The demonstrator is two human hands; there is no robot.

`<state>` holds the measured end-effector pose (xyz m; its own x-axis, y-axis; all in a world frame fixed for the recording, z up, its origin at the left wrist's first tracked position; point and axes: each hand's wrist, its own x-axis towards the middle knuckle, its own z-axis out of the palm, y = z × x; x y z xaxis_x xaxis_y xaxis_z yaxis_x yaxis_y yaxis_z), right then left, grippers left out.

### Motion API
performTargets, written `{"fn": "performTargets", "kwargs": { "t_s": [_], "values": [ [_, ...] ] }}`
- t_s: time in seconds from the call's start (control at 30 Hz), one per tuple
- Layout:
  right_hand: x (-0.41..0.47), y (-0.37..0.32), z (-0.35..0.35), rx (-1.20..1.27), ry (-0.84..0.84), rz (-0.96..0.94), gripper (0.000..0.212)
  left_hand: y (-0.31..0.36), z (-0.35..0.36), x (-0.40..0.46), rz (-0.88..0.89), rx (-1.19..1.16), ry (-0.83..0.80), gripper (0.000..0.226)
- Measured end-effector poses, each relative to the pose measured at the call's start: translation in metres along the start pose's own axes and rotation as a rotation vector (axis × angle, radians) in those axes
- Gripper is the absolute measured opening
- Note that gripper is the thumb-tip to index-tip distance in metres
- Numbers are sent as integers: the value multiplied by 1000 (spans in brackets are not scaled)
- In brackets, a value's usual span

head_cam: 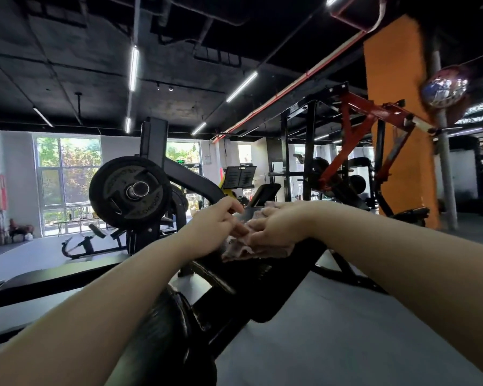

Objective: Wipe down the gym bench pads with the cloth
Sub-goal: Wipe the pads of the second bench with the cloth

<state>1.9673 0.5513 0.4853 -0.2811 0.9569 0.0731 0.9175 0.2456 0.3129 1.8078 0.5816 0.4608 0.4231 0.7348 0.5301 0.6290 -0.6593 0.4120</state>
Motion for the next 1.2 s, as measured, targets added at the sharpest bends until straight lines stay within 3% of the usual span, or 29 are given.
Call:
{"fn": "performTargets", "kwargs": {
  "t_s": [0.17,0.3,0.4,0.5,0.7,0.93,1.03,1.2],
  "values": [
    [11,-22,-1,-34,-46,-47,59,-8,-13,-1,-44,119,-58,19],
    [-12,-1,-5,28,-17,-144,53,17,-19,-9,-18,146,-183,15],
    [-22,24,-12,209,-46,-62,46,50,-14,-18,133,248,-193,28],
    [-18,46,-15,495,-4,81,37,67,-2,-21,244,322,-315,43],
    [-9,73,-23,815,-48,175,23,55,5,7,44,295,-389,46],
    [1,91,-15,987,-197,150,60,51,4,29,-45,284,-323,49],
    [4,105,-14,972,-272,96,64,55,3,31,-23,87,-386,50],
    [21,115,-8,955,-316,67,66,49,6,46,-81,45,-438,45]
  ]
}}
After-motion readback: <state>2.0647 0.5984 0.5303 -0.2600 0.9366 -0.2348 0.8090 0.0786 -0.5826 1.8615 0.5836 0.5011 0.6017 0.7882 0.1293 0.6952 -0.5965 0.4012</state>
